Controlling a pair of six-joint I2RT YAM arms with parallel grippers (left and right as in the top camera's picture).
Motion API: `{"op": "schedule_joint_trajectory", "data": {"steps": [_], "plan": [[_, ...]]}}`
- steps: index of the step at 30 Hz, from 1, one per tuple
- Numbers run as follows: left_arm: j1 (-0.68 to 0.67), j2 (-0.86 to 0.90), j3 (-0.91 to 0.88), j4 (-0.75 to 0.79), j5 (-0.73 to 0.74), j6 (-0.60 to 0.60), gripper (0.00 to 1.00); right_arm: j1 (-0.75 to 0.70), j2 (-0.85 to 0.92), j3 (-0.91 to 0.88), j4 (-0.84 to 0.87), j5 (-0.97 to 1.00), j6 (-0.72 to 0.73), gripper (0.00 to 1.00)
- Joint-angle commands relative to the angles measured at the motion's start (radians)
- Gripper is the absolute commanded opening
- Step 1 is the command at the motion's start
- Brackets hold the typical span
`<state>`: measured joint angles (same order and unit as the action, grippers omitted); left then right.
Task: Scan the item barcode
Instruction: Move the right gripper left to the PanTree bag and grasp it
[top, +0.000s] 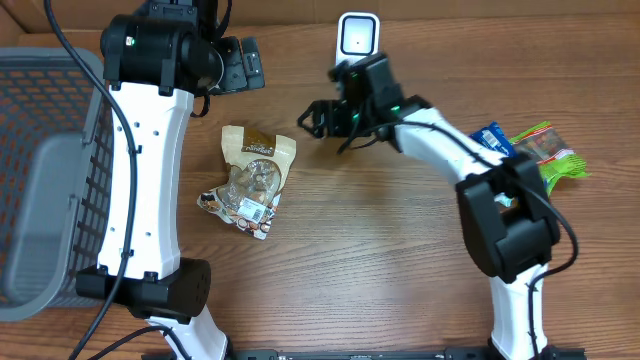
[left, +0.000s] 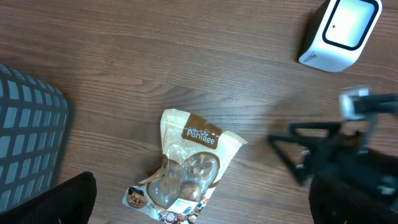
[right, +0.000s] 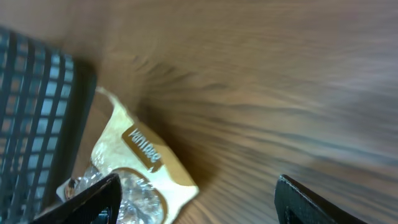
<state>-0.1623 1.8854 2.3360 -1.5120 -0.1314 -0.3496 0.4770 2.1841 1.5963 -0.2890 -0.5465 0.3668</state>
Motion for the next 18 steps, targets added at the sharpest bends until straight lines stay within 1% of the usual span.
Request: {"op": "schedule_joint_trajectory", "data": {"steps": [1, 6, 9, 11, 13, 15, 17, 18], "plan": [[-0.002, 0.002, -0.002, 0.001, 0.001, -0.017, 1.00, 0.022, 0.018, -0.003, 0.035, -0.013, 0.008, 0.79], [-0.002, 0.002, -0.002, 0.001, 0.001, -0.017, 1.00, 0.059, 0.064, -0.003, 0.088, -0.001, 0.012, 0.79], [-0.002, 0.002, -0.002, 0.001, 0.001, -0.017, 1.00, 0.081, 0.094, -0.003, 0.107, 0.083, 0.035, 0.78], [-0.002, 0.002, -0.002, 0.001, 0.001, -0.017, 1.00, 0.097, 0.114, -0.003, 0.124, 0.120, 0.034, 0.77], [-0.002, 0.002, -0.002, 0.001, 0.001, -0.017, 1.00, 0.111, 0.128, -0.003, 0.137, 0.127, 0.034, 0.74], [-0.002, 0.002, -0.002, 0.001, 0.001, -0.017, 1.00, 0.123, 0.130, -0.003, 0.142, 0.127, 0.034, 0.68], [-0.002, 0.002, -0.002, 0.001, 0.001, -0.017, 1.00, 0.133, 0.130, -0.003, 0.142, 0.122, 0.034, 0.57], [-0.002, 0.002, -0.002, 0.001, 0.001, -0.017, 1.00, 0.138, 0.130, -0.003, 0.142, 0.111, 0.035, 0.49]]}}
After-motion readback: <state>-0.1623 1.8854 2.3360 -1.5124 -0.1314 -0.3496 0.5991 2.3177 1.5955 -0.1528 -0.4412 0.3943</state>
